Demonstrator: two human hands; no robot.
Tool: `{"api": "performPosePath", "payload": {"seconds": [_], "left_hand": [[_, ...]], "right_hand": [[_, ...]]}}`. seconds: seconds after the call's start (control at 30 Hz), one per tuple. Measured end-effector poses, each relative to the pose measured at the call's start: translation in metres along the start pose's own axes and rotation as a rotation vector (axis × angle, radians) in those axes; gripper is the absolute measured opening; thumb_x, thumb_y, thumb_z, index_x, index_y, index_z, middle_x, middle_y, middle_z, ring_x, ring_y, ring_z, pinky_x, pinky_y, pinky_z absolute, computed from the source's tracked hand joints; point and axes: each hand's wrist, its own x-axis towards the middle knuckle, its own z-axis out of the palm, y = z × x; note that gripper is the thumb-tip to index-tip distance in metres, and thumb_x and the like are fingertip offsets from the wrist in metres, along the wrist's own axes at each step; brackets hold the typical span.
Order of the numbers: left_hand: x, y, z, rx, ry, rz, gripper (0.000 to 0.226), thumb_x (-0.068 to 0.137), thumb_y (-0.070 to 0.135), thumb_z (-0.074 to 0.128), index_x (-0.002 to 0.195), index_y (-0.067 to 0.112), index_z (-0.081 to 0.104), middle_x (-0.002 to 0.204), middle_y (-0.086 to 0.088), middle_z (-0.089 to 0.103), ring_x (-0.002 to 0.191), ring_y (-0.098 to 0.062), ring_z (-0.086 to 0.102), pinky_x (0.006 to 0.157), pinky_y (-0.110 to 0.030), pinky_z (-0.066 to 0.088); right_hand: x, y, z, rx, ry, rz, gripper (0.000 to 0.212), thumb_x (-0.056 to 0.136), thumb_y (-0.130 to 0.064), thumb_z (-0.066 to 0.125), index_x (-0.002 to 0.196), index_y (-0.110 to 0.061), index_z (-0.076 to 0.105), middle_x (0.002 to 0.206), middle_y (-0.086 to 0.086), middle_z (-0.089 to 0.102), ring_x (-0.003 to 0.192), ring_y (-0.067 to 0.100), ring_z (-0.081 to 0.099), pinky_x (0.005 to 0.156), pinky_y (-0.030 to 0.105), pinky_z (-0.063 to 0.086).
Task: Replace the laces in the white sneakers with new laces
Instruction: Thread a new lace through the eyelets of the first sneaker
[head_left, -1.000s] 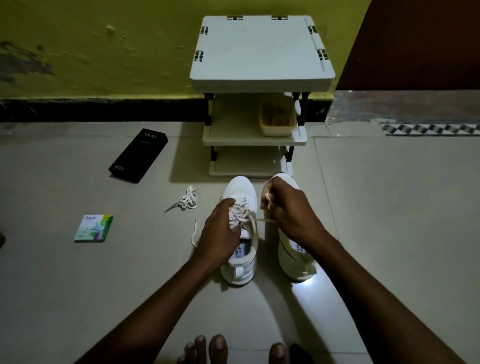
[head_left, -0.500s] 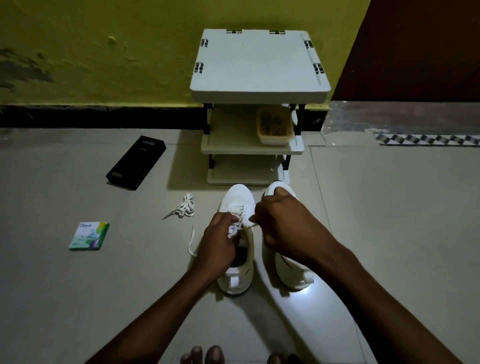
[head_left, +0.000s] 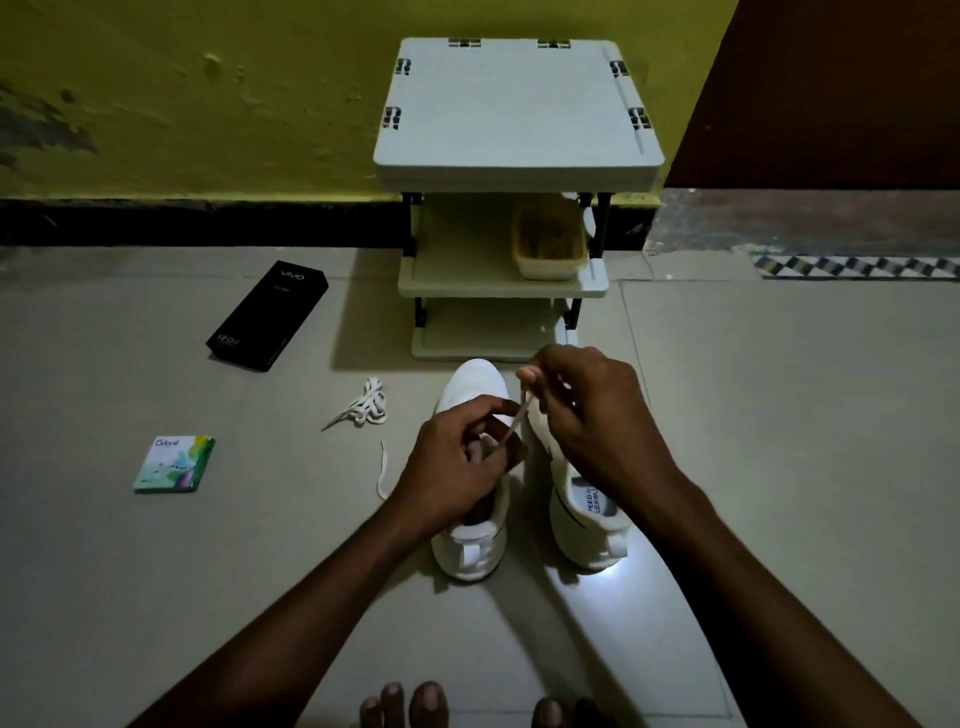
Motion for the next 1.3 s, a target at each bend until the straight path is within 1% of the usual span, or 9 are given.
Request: {"api": "performPosePath", "payload": {"seconds": [0.13, 0.3, 0.4, 0.57, 0.7, 0.9, 1.07, 1.2, 1.3], "left_hand": [[0.007, 0.003, -0.004, -0.281, 0.202, -0.105, 0.006, 0.096, 0.007, 0.067, 0.093, 0.004, 0.071, 0.081, -0.005, 0.074, 0.06, -0.01, 0.062, 0.06, -0.025, 0.053], [0.014, -0.011, -0.011, -0.312, 0.328, -0.273, 0.007, 0.095, 0.007, 0.068, 0.093, 0.001, 0.071, 0.073, -0.005, 0.065, 0.057, -0.011, 0.054, 0.056, -0.024, 0.049], [0.014, -0.016, -0.017, -0.303, 0.34, -0.314, 0.005, 0.094, 0.007, 0.07, 0.092, 0.003, 0.072, 0.073, -0.007, 0.066, 0.06, -0.013, 0.057, 0.057, -0.027, 0.051], [-0.001, -0.023, -0.022, -0.03, 0.219, -0.202, 0.017, 0.081, 0.01, 0.082, 0.094, 0.017, 0.072, 0.085, -0.001, 0.072, 0.07, -0.005, 0.065, 0.065, -0.019, 0.052], [-0.021, -0.035, -0.021, 0.381, 0.132, -0.14, 0.036, 0.07, 0.021, 0.092, 0.094, 0.025, 0.065, 0.085, 0.008, 0.06, 0.07, -0.003, 0.058, 0.062, -0.006, 0.043], [-0.035, -0.038, -0.018, 0.372, 0.273, -0.139, 0.016, 0.078, 0.016, 0.085, 0.081, 0.016, 0.069, 0.073, 0.006, 0.066, 0.064, -0.006, 0.063, 0.065, -0.022, 0.055], [-0.04, -0.036, -0.017, 0.376, 0.346, -0.095, 0.01, 0.081, 0.018, 0.069, 0.079, 0.01, 0.075, 0.071, -0.001, 0.068, 0.067, -0.015, 0.063, 0.067, -0.029, 0.053], [-0.04, -0.038, -0.014, 0.318, 0.39, -0.156, 0.015, 0.079, 0.018, 0.061, 0.07, 0.01, 0.071, 0.064, -0.002, 0.067, 0.065, -0.021, 0.063, 0.064, -0.032, 0.05], [-0.039, -0.04, -0.013, 0.321, 0.374, -0.176, 0.013, 0.08, 0.009, 0.066, 0.067, 0.012, 0.067, 0.058, 0.001, 0.062, 0.059, -0.017, 0.06, 0.061, -0.029, 0.047]], "right_hand": [[-0.003, 0.009, 0.002, 0.195, 0.166, 0.109, 0.011, 0.098, -0.013, 0.061, 0.091, -0.013, 0.07, 0.098, -0.001, 0.064, 0.093, 0.007, 0.059, 0.077, 0.017, 0.048], [-0.008, 0.001, -0.006, 1.059, 0.175, 0.367, 0.022, 0.103, -0.015, 0.05, 0.096, 0.001, 0.064, 0.103, 0.019, 0.074, 0.102, 0.031, 0.073, 0.088, 0.043, 0.059], [-0.006, -0.005, -0.005, 1.209, 0.13, 0.427, 0.02, 0.103, -0.016, 0.049, 0.098, 0.002, 0.059, 0.098, 0.022, 0.074, 0.094, 0.035, 0.074, 0.084, 0.043, 0.06], [-0.003, -0.002, 0.005, 0.948, 0.115, 0.306, 0.019, 0.102, -0.013, 0.056, 0.093, -0.001, 0.067, 0.068, 0.009, 0.059, 0.061, 0.022, 0.053, 0.061, 0.031, 0.05], [-0.002, -0.001, 0.011, 0.489, 0.061, 0.178, 0.006, 0.094, -0.019, 0.07, 0.096, -0.013, 0.07, 0.072, -0.003, 0.07, 0.066, 0.009, 0.069, 0.063, 0.023, 0.053], [-0.011, 0.003, 0.034, 0.274, -0.083, 0.303, 0.019, 0.083, -0.029, 0.082, 0.092, -0.024, 0.066, 0.066, -0.01, 0.073, 0.065, 0.005, 0.071, 0.069, 0.031, 0.056], [-0.017, 0.002, 0.047, 0.365, -0.153, 0.389, 0.012, 0.079, -0.013, 0.085, 0.083, -0.008, 0.076, 0.068, 0.003, 0.075, 0.055, 0.002, 0.068, 0.055, 0.016, 0.052], [-0.02, 0.009, 0.058, 0.213, -0.242, 0.261, 0.012, 0.082, -0.011, 0.08, 0.094, -0.013, 0.081, 0.086, 0.0, 0.078, 0.075, 0.002, 0.072, 0.076, 0.015, 0.055], [-0.022, 0.007, 0.064, 0.084, -0.277, 0.128, 0.014, 0.085, -0.008, 0.071, 0.095, -0.011, 0.081, 0.091, 0.005, 0.078, 0.081, 0.015, 0.072, 0.076, 0.016, 0.051]]}}
